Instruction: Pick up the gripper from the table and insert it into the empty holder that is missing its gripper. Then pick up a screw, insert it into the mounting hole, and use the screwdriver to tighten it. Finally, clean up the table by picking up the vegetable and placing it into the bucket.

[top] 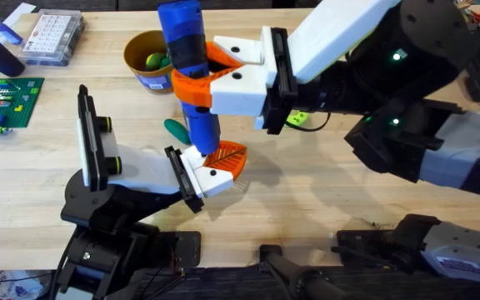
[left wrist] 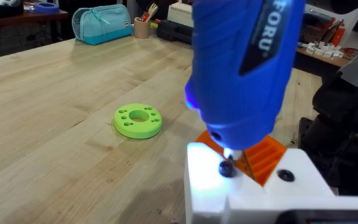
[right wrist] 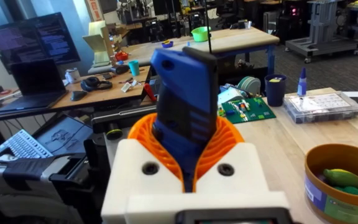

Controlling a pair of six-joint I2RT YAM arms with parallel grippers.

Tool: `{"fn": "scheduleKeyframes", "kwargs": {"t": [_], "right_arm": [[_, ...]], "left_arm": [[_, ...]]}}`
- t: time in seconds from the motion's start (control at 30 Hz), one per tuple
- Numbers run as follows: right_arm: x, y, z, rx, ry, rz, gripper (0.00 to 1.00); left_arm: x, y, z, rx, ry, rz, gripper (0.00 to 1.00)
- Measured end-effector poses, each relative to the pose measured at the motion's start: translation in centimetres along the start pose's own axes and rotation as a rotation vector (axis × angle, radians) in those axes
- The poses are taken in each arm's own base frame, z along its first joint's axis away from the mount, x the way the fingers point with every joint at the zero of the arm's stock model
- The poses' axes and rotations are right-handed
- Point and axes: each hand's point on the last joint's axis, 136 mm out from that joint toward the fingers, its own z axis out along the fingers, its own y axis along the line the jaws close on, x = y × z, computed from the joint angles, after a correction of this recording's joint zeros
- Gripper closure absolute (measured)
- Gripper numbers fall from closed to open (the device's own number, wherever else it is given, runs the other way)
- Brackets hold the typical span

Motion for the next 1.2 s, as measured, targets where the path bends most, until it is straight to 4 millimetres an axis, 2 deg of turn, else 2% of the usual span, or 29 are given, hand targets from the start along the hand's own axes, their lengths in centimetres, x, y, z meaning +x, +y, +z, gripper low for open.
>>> {"fn": "scheduleKeyframes", "kwargs": {"t": [0.2,0.6,1.2], "right_arm": [[-0.7,0.3,0.0,-0.014,-0.032,-0.026,0.955],[-5.4,2.0,-1.0,-0.064,-0.219,-0.216,0.956],[-4.8,1.0,-0.9,-0.022,-0.198,-0.18,0.956]], "left_arm": [[0.0,0.0,0.0,-0.001,0.0,-0.003,0.981],[0.0,0.0,0.0,0.0,0.0,-0.004,0.981],[0.0,0.0,0.0,0.0,0.0,-0.004,0.981]]}}
